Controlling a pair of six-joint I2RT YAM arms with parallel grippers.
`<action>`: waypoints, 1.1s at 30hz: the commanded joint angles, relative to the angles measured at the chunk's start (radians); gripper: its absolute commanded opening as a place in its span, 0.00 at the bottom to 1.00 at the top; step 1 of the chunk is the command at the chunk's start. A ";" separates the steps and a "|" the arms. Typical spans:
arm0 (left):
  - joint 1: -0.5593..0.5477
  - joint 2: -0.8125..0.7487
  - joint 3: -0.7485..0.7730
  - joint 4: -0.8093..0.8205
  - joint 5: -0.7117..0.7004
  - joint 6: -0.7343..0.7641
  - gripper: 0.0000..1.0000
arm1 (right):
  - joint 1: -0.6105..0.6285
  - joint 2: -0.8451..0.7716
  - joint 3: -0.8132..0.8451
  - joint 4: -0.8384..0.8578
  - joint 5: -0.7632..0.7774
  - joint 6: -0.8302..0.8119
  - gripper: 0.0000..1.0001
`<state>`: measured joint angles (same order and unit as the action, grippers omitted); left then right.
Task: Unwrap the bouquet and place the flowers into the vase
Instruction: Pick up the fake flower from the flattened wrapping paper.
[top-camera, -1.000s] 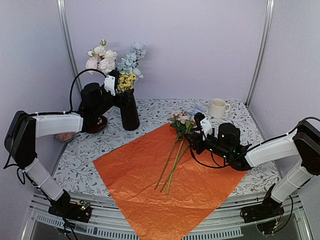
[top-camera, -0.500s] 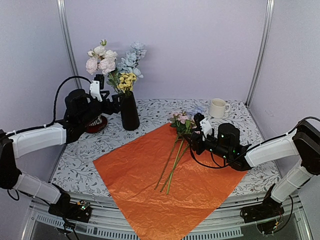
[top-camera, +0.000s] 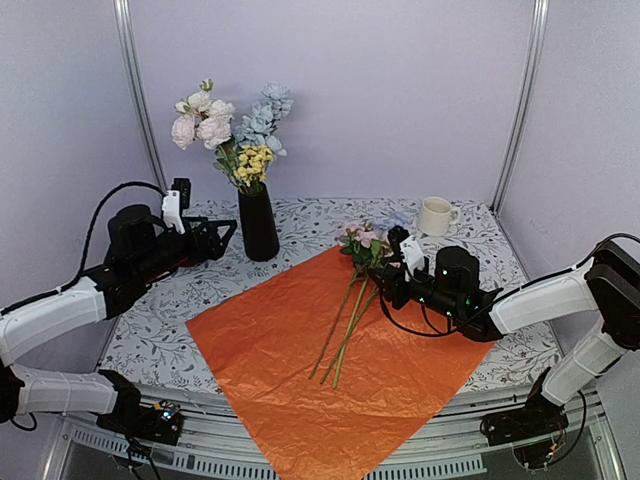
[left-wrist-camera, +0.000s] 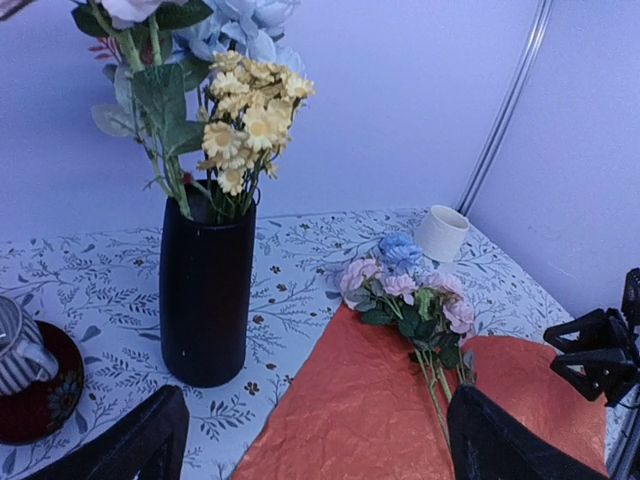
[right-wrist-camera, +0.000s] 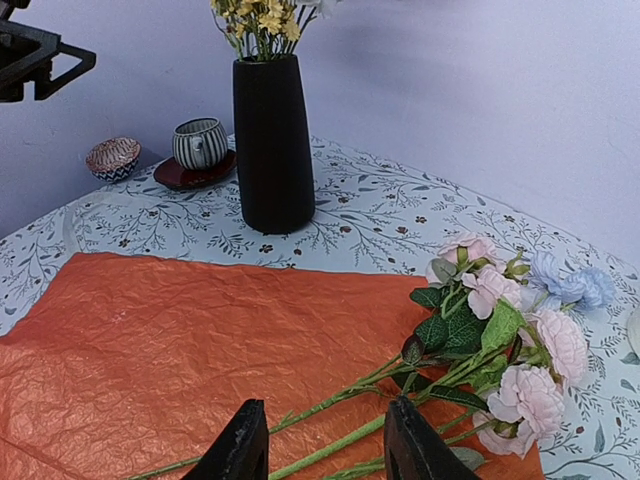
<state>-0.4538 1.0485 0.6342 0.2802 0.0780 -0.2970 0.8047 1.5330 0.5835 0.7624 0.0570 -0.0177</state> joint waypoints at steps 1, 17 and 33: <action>-0.004 -0.060 -0.041 -0.097 0.049 -0.043 0.92 | 0.002 0.000 0.022 -0.021 0.057 0.013 0.41; -0.003 -0.163 -0.235 0.011 0.075 -0.065 0.98 | 0.001 -0.195 0.189 -0.717 0.166 0.738 0.38; -0.003 -0.163 -0.305 0.142 0.188 -0.054 0.98 | 0.091 0.140 0.504 -1.118 0.095 1.008 0.34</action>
<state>-0.4545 0.8921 0.3454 0.3763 0.2272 -0.3573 0.8665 1.5917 1.0294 -0.2474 0.1734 0.9024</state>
